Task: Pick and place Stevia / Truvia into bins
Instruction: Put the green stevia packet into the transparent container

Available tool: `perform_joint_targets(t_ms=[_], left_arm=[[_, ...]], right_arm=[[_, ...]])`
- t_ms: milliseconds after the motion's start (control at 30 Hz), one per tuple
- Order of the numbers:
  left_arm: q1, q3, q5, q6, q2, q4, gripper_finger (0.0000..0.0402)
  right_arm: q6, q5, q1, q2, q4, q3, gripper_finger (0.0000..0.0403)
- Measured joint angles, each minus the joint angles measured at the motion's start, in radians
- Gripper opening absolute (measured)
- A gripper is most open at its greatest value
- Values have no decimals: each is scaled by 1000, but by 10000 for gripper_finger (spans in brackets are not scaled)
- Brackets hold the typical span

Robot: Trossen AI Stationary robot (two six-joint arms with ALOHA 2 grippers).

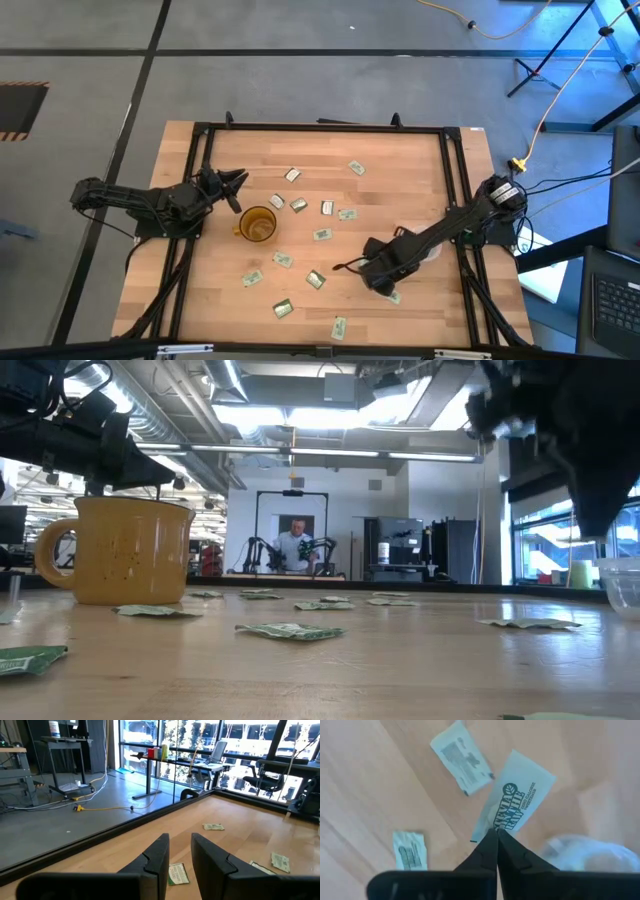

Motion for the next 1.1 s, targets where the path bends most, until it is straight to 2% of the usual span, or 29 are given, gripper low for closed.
perform_joint_targets(t_ms=[133,267,400,567,700,833,1100], left_arm=[[0,0,0,0,0,0,75],[0,0,0,0,0,0,75],[0,0,0,0,0,0,75],[0,0,0,0,0,0,75],[0,0,0,0,0,0,75],[0,0,0,0,0,0,75],[0,0,0,0,0,0,75]], right_arm=[[44,-2,10,-5,-198,54,2],[81,-42,9,-58,-256,17,1],[139,-49,9,-157,-202,-67,1],[241,-64,12,-291,-121,-235,1],[268,-68,12,-365,18,-372,1],[266,-69,11,-382,108,-454,1],[265,-78,11,-382,109,-478,12]])
